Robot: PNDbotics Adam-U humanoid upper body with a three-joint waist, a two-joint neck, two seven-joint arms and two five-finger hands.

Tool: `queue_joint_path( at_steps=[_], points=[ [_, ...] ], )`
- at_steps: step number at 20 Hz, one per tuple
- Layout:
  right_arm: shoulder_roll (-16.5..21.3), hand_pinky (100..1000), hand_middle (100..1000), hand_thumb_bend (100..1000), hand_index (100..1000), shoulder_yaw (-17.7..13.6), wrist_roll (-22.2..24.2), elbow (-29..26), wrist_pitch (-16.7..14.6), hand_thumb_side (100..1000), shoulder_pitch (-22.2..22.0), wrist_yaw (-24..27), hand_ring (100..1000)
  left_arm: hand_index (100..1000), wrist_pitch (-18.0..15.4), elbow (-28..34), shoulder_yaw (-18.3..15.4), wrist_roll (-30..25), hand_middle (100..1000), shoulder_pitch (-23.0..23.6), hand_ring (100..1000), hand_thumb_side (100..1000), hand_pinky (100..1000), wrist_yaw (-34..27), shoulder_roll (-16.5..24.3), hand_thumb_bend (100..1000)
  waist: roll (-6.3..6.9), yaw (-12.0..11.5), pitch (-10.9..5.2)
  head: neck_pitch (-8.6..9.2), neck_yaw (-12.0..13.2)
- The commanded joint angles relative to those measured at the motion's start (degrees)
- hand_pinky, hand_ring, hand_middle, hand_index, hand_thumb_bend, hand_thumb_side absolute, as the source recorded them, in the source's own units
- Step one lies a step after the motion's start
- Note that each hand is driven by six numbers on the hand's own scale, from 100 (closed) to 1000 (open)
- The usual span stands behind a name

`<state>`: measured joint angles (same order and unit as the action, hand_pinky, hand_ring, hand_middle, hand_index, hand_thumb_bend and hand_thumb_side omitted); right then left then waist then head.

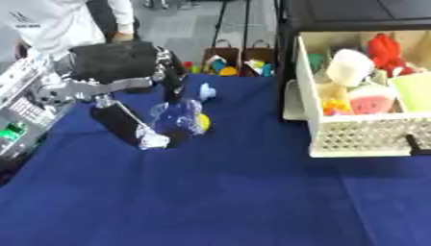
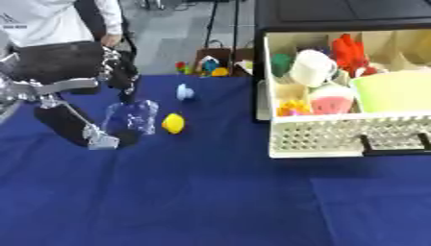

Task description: Pick up objects from table and place into drawer.

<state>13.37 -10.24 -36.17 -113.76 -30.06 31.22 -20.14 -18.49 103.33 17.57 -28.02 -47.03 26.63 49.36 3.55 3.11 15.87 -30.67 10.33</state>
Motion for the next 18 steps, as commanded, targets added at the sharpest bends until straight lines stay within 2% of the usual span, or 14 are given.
queue_joint_path(
  at_steps=[1, 5, 18],
  points=[
    [1.3, 727, 682, 100, 796, -0.2, -0.7, -0.8, -0.5, 1000, 0.4, -0.7, 772, 422, 0.6, 0.9, -2.8, 1.4, 365, -2.1, 498, 507, 371, -0.7, 0.5, 238, 0.02, -0.1, -1.44, 0.32, 0.1],
    [1.4, 727, 682, 100, 796, -0.1, -0.8, -0.8, -0.5, 1000, 0.4, -0.7, 772, 417, 1.5, -0.8, -4.0, 2.8, 359, -5.2, 489, 503, 368, -1.5, -0.8, 239, 0.23, 0.1, -1.51, 0.29, 0.5],
    [1.6, 727, 681, 100, 796, 0.4, -0.5, -0.8, -0.5, 1000, 0.4, -0.5, 772, 412, 1.7, -10.5, -4.2, 3.8, 350, -15.7, 485, 500, 366, -0.1, -7.6, 239, 0.88, 1.0, -1.35, -1.01, 3.4]
  ],
)
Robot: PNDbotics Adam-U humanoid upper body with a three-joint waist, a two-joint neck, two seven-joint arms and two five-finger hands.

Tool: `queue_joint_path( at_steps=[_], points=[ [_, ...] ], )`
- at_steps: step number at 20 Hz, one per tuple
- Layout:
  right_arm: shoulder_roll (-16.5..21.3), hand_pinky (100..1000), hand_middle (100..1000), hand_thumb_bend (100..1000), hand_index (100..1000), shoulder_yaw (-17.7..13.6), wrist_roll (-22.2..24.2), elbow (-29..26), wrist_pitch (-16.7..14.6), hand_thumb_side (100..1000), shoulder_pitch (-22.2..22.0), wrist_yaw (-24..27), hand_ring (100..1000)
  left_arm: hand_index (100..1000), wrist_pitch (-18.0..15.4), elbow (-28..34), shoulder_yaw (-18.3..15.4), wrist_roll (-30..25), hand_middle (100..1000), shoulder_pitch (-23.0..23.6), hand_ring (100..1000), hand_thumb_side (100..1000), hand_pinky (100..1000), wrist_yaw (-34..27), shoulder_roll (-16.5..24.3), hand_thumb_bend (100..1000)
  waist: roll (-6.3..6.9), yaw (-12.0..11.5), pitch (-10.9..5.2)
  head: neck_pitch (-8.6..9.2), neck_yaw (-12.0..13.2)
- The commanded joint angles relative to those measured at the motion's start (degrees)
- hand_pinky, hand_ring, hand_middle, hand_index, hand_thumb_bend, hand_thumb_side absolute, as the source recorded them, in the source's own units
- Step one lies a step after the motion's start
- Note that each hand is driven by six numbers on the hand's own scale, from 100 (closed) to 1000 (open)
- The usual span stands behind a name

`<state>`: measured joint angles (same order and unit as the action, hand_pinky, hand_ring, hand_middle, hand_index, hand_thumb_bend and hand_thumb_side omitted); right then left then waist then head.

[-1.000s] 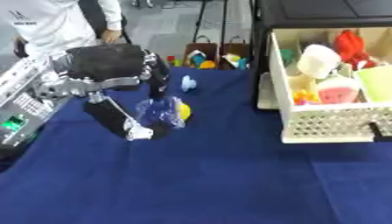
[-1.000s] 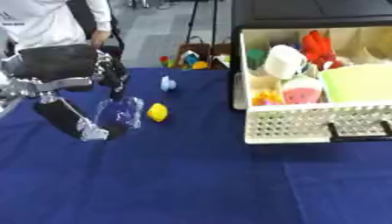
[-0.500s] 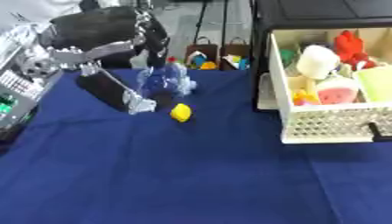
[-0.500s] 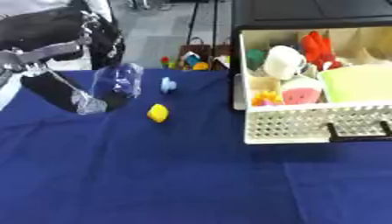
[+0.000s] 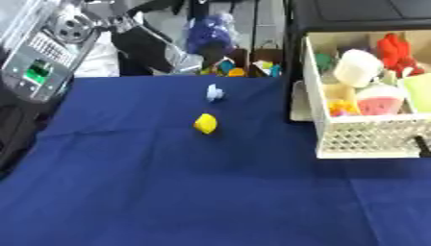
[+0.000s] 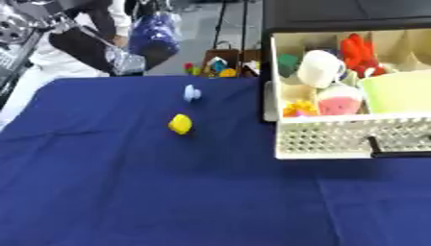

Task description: Pick up objects from table and place into drawer.

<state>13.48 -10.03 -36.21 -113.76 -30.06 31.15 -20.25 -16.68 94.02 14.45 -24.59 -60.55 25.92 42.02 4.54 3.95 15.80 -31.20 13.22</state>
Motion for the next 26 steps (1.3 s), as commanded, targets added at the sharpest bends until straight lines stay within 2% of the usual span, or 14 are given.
queue_joint_path(
  at_steps=[1, 10, 16, 26],
  points=[
    [1.5, 727, 681, 100, 796, 0.2, -0.4, -0.8, -0.5, 1000, 0.5, -0.4, 772, 412, -0.2, -1.9, -1.0, 0.5, 350, -2.9, 485, 500, 366, 0.9, -0.9, 239, -0.07, 0.2, -1.26, -0.51, 0.6],
    [1.3, 727, 681, 100, 796, 0.4, -0.2, -0.8, -0.3, 1000, 0.5, 0.1, 773, 409, -0.8, -5.0, -0.5, 1.3, 344, -7.9, 484, 493, 367, 2.5, -5.8, 235, 0.44, 0.5, -1.60, -0.97, 1.4],
    [1.0, 727, 681, 100, 796, 0.6, 0.0, -0.8, -0.3, 1000, 0.7, 0.5, 773, 398, 0.1, -5.7, -0.2, 2.7, 327, -10.6, 476, 489, 356, 1.0, -9.5, 236, 0.82, 1.3, -1.66, -1.07, 2.5],
    [0.7, 727, 679, 100, 795, 0.7, -0.5, -0.8, -0.5, 1000, 2.0, 0.8, 774, 391, 0.5, -10.0, 1.7, 5.4, 317, -13.7, 472, 485, 350, 2.5, -15.1, 233, 2.53, 4.2, -0.74, -0.53, 5.6]
  ],
)
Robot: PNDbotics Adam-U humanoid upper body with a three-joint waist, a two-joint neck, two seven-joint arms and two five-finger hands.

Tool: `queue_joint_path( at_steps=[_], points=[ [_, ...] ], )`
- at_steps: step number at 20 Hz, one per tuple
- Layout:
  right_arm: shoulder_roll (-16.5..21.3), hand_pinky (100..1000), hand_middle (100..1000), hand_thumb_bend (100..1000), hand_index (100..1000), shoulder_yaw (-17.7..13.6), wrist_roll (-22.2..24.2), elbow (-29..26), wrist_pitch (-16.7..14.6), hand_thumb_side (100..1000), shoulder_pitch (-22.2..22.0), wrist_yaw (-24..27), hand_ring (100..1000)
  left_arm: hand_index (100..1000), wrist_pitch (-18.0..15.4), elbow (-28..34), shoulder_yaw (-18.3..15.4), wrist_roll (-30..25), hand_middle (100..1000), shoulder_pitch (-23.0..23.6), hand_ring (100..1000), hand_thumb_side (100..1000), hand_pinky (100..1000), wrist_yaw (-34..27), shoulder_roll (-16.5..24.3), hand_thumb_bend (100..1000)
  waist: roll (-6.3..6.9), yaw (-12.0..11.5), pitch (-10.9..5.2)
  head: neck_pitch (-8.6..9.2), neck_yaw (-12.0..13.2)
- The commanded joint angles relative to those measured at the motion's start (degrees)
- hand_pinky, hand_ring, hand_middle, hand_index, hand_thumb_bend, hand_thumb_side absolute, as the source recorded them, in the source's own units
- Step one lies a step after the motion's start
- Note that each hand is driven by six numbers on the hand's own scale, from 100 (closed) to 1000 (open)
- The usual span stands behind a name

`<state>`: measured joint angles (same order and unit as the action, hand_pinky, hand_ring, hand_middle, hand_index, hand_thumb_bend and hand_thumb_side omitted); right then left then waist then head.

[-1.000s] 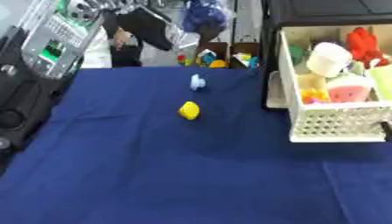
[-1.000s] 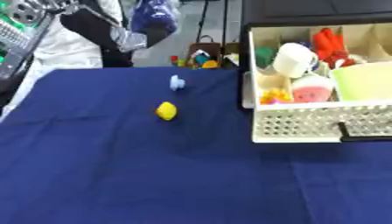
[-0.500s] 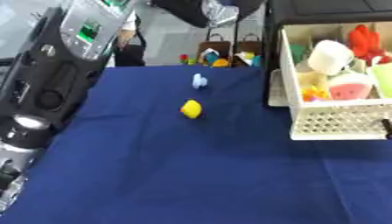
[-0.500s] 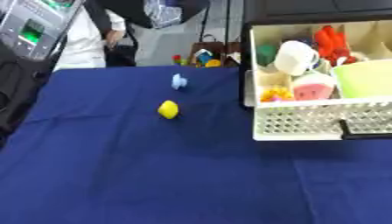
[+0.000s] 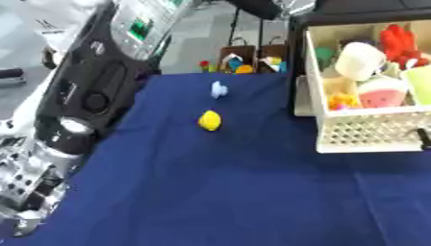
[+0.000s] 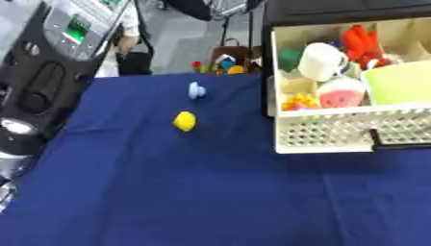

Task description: Pick up objects from table and place into drawer.

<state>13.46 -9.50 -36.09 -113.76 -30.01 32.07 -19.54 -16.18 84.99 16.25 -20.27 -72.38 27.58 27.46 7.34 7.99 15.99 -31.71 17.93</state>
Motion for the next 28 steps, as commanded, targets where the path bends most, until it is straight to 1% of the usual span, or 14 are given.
queue_joint_path(
  at_steps=[1, 3, 5, 6, 7, 9, 11, 13, 16, 17, 19, 21, 24, 28],
  points=[
    [0.7, 727, 678, 100, 794, 0.1, -0.7, -0.8, -0.5, 1000, 1.1, 0.1, 774, 391, 0.0, -1.8, 0.1, 1.6, 316, -2.2, 472, 486, 349, 1.3, -1.1, 234, -0.18, 0.4, -0.85, 0.05, 1.1],
    [0.6, 727, 678, 100, 794, 0.0, -1.0, -0.8, -0.4, 1000, 1.1, 0.1, 774, 391, -0.3, -3.3, 0.6, 2.4, 316, -2.5, 472, 486, 349, 2.2, -2.2, 236, -0.06, 0.7, -0.73, 0.06, 1.2],
    [0.5, 727, 678, 100, 794, 0.1, -1.1, -0.8, -0.4, 1000, 1.2, 0.1, 774, 426, -0.6, -4.6, 1.3, 3.0, 344, -2.5, 484, 488, 361, 2.9, -3.1, 246, 0.11, 0.8, -0.62, -0.10, 1.3],
    [0.5, 727, 678, 100, 794, 0.1, -1.2, -0.8, -0.3, 1000, 1.3, 0.1, 774, 426, -0.7, -5.1, 1.6, 3.3, 344, -2.4, 484, 488, 361, 3.2, -3.4, 246, 0.18, 0.9, -0.59, -0.15, 1.3],
    [0.5, 727, 678, 100, 794, 0.1, -1.2, -0.8, -0.3, 1000, 1.3, 0.1, 774, 459, -0.8, -5.6, 2.1, 3.4, 377, -2.2, 497, 489, 385, 3.4, -3.5, 257, 0.29, 1.0, -0.54, -0.16, 1.2],
    [0.5, 728, 677, 100, 794, 0.0, -1.4, -0.8, -0.3, 1000, 1.4, 0.0, 774, 536, -1.0, -6.4, 2.9, 3.6, 435, -1.7, 518, 501, 400, 3.2, -3.7, 304, 0.45, 1.1, -0.42, -0.18, 1.1],
    [0.4, 728, 677, 100, 794, 0.0, -1.4, -0.8, -0.3, 1000, 1.5, 0.0, 775, 574, -1.2, -7.1, 3.3, 4.0, 468, -1.4, 527, 513, 401, 2.7, -3.9, 338, 0.59, 1.3, -0.28, -0.26, 0.9],
    [0.4, 728, 677, 100, 794, 0.1, -1.5, -0.8, -0.3, 1000, 1.5, 0.0, 775, 639, -1.6, -7.7, 3.6, 4.6, 519, -1.3, 548, 525, 404, 2.1, -4.2, 377, 0.67, 1.4, -0.15, -0.20, 0.9],
    [0.4, 728, 676, 100, 794, 0.1, -1.6, -0.8, -0.3, 1000, 1.6, 0.0, 775, 765, -2.3, -8.5, 3.9, 5.2, 643, -1.0, 608, 570, 421, 1.4, -4.4, 517, 0.79, 1.5, 0.06, -0.14, 0.9],
    [0.4, 729, 676, 100, 794, 0.1, -1.7, -0.8, -0.2, 1000, 1.6, 0.0, 775, 796, -2.6, -8.7, 4.0, 5.3, 672, -0.9, 619, 577, 431, 1.3, -4.5, 538, 0.83, 1.6, 0.12, -0.11, 0.9],
    [0.4, 729, 676, 100, 794, 0.1, -1.8, -0.8, -0.2, 1000, 1.6, -0.1, 775, 902, -3.2, -9.1, 4.1, 5.2, 764, -0.7, 680, 607, 486, 1.5, -4.5, 622, 0.89, 1.6, 0.18, -0.09, 0.9],
    [0.4, 729, 676, 100, 794, 0.1, -1.8, -0.8, -0.2, 1000, 1.7, 0.0, 775, 919, -3.5, -9.6, 3.9, 5.1, 772, -0.4, 687, 608, 499, 1.9, -4.5, 628, 0.91, 1.7, 0.23, -0.08, 0.9],
    [0.4, 729, 676, 100, 794, 0.1, -1.9, -0.8, -0.2, 1000, 1.7, -0.1, 775, 919, -3.8, -10.0, 3.6, 5.5, 772, -0.1, 687, 609, 499, 2.6, -4.4, 628, 0.90, 1.7, 0.23, -0.13, 0.8],
    [0.5, 729, 675, 100, 794, 0.0, -2.0, -0.8, -0.1, 1000, 1.5, -0.1, 775, 895, -3.3, -9.6, 2.8, 6.6, 741, 0.8, 677, 592, 483, 2.3, -4.1, 585, 0.75, 1.5, 0.18, -0.39, 0.6]
  ],
)
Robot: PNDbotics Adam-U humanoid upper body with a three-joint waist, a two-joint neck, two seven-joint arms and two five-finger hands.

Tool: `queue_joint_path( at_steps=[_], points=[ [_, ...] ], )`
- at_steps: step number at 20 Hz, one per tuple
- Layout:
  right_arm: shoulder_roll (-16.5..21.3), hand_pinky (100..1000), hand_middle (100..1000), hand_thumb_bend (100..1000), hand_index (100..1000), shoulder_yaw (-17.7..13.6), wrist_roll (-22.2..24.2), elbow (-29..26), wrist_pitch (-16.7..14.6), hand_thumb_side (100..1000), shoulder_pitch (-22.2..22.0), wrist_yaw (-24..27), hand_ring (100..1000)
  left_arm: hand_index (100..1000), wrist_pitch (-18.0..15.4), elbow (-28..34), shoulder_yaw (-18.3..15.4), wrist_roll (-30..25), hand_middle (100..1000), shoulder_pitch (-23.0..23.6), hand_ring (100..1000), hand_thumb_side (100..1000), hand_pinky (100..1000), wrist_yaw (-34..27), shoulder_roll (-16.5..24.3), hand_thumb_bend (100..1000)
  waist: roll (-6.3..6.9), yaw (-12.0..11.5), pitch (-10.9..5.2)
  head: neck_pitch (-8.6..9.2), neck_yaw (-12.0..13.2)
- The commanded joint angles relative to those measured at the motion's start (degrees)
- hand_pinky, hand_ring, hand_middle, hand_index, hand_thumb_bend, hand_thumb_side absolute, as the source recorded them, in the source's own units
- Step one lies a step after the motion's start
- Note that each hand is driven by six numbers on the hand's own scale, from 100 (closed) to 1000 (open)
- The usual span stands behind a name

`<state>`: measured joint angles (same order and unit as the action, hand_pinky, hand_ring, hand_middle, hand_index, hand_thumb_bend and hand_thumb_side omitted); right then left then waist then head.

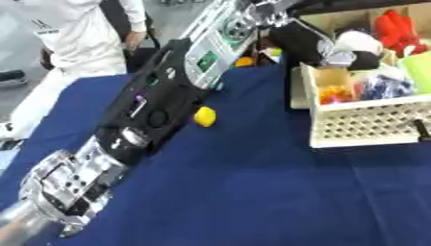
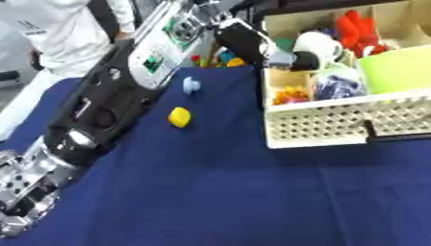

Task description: Pick up objects from table and place into drawer.

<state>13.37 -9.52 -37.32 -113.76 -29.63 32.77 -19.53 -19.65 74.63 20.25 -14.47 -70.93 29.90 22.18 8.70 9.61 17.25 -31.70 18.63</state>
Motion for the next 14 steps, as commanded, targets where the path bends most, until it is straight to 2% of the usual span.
queue_joint_path(
  at_steps=[1, 6, 7, 9, 10, 14],
  points=[
    [0.6, 729, 675, 100, 794, 0.0, -0.8, -0.8, -0.4, 1000, 0.7, -0.1, 775, 887, 0.5, 1.1, -1.4, 1.2, 734, -0.4, 672, 589, 478, -0.1, 1.3, 574, -0.69, -0.2, -1.08, -0.45, -0.1],
    [0.7, 729, 675, 100, 794, -0.1, -1.0, -0.8, -0.3, 1000, 0.4, -0.3, 775, 855, 3.0, 4.3, -3.7, 4.5, 696, 0.9, 649, 593, 461, -2.8, 2.6, 553, -1.15, -0.8, -1.26, -0.77, -0.6],
    [0.8, 729, 675, 100, 793, -0.2, -1.0, -0.8, -0.3, 1000, 0.4, -0.3, 775, 853, 3.7, 5.4, -4.2, 5.5, 695, 1.3, 648, 613, 462, -3.8, 3.0, 536, -1.26, -1.0, -1.29, -0.84, -0.7],
    [0.9, 729, 675, 100, 793, -0.4, -1.3, -0.8, -0.2, 1000, 0.2, -0.5, 775, 854, 5.6, 8.4, -6.0, 8.5, 701, 2.7, 647, 738, 464, -6.6, 4.1, 494, -1.56, -1.5, -1.34, -1.04, -1.2],
    [0.9, 729, 676, 100, 793, -0.5, -1.4, -0.8, -0.2, 1000, 0.1, -0.5, 775, 854, 6.7, 9.9, -6.9, 10.3, 704, 3.4, 648, 773, 466, -8.3, 4.6, 479, -1.72, -1.7, -1.37, -1.13, -1.4],
    [1.0, 729, 676, 100, 794, -0.5, -1.6, -0.8, -0.1, 1000, 0.0, -0.8, 775, 858, 9.7, 13.8, -7.8, 13.6, 711, 4.9, 652, 796, 473, -12.4, 6.3, 471, -1.94, -2.1, -1.42, -1.24, -1.8]
  ],
)
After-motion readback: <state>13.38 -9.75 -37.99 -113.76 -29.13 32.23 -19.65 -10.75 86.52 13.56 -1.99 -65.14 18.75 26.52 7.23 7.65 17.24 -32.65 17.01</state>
